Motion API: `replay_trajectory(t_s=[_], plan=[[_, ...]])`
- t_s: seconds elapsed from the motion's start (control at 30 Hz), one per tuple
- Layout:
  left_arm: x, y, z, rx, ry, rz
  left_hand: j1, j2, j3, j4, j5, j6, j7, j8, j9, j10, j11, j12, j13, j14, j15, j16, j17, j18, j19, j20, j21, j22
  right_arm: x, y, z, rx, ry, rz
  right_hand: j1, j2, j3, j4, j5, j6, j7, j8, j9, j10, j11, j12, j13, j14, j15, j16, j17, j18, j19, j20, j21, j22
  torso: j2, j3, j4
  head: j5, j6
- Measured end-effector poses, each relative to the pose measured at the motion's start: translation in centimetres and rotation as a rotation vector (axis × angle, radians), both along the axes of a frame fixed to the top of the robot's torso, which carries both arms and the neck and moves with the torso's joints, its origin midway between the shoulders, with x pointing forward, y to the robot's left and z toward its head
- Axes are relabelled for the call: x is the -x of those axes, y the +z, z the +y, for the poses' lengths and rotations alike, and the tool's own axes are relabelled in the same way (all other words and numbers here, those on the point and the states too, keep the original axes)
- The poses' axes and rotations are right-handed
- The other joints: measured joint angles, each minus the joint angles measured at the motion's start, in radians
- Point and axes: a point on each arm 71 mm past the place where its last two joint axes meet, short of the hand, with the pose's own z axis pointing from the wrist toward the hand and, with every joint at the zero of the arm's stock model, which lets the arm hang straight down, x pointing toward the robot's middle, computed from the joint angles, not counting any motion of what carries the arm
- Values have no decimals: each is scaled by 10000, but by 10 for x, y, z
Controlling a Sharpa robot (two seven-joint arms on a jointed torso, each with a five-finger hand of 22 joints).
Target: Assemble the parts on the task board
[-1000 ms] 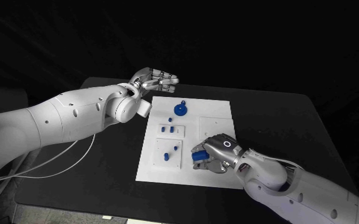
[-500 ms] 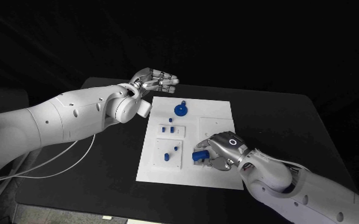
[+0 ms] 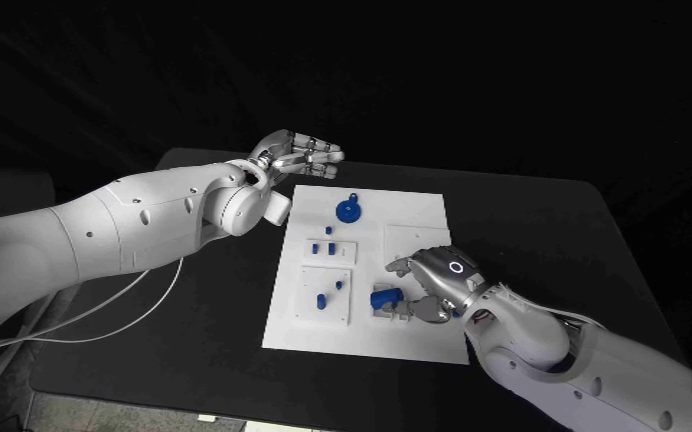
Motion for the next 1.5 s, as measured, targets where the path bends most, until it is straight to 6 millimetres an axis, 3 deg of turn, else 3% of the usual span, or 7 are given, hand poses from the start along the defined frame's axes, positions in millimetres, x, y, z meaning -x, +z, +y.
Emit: replay_trajectory(t_s=[0.07, 0.23, 0.3, 0.37, 0.47, 0.97, 1.5], plan=[[0, 0, 0, -3, -1, 5, 0, 0, 0, 0, 0, -36, -36, 0, 0, 0, 0, 0, 0, 0, 0, 0, 0, 0, 0, 0, 0, 0, 0, 1, -1, 70, -119, -20, 92, -93, -1051, 812, 574, 26, -5, 0, 6, 298, -67, 83, 59, 7, -52, -7, 5, -21, -5, -90, 0, -10, 0, 0, -1, 0, -2], [0, 0, 0, -9, -7, 14, 0, 0, 0, 0, 0, -36, -36, 0, 0, 0, 0, 0, 0, 0, 0, 0, 0, 0, 0, 0, 0, 0, 0, 2, -1, 275, -333, -54, -342, -448, -1779, 1089, 816, 86, -116, 0, 21, 1125, -377, 1334, 835, 46, -302, -72, 82, -172, 42, -283, 139, 72, 0, 0, 0, 4, -3], [0, 0, 0, -11, -8, 17, 0, 0, 0, 0, 0, -36, -37, 0, 0, 0, 0, 0, 0, 0, 0, 0, 0, 0, 0, 0, 0, 0, 0, 2, -1, 348, -379, -52, -433, -413, -1778, 1089, 767, 171, -227, 0, 34, 689, -586, 3169, 2483, 34, -432, -71, 142, -269, -2, -467, 240, 152, 0, 0, 0, 5, -4], [0, 0, 0, -15, -8, 20, 0, 0, 0, 0, 0, -36, -37, 0, 0, 0, 0, 0, 0, 0, 0, 0, 0, 0, 0, 0, 0, 0, -1, 2, -1, 451, -432, -41, -492, -351, -1757, 1067, 700, 331, -349, 0, 68, -893, -648, 6883, 5845, 51, -483, -68, 319, -275, -54, -558, 589, 447, 0, 0, 5, 6, -12], [0, 0, 1, -24, -3, 25, 0, 0, 0, 0, 0, -36, -36, 0, 0, 0, 0, 0, 0, 0, 0, 0, 0, 0, 0, 0, 0, 0, -1, 2, 0, 595, -474, 10, -400, -159, -1585, 989, 700, 763, -446, 0, 162, -1339, -756, 8737, 7596, 52, -484, 131, 671, -431, -56, -563, 1231, 997, 0, -3, 6, 10, -17], [0, -1, 0, -58, -40, 49, 0, 0, 0, 0, 0, -36, -36, 0, 0, 0, 0, 0, 0, 0, 0, 0, 0, 0, 0, 0, 0, 0, -6, -7, 7, 1285, -602, 478, -292, 84, -60, 449, 118, 1814, -757, 0, 395, -287, -963, 10341, 10263, 158, -589, 1003, 2465, -706, -24, -596, 2386, 2707, 1, -7, 6, 13, -26], [-1, -1, 0, -94, -61, 80, 0, 0, 0, 0, 0, -36, -36, 0, 0, 0, 0, 0, 0, 0, 0, 0, 0, 0, 0, 0, 0, 0, -10, -14, 12, 1994, -706, 840, -449, 318, 253, 136, 79, 2288, -872, -1, 332, 161, -1017, 10774, 10893, 158, -589, 1078, 2775, -705, -25, -595, 2445, 3148, 3, -1, 1, 16, -50]])
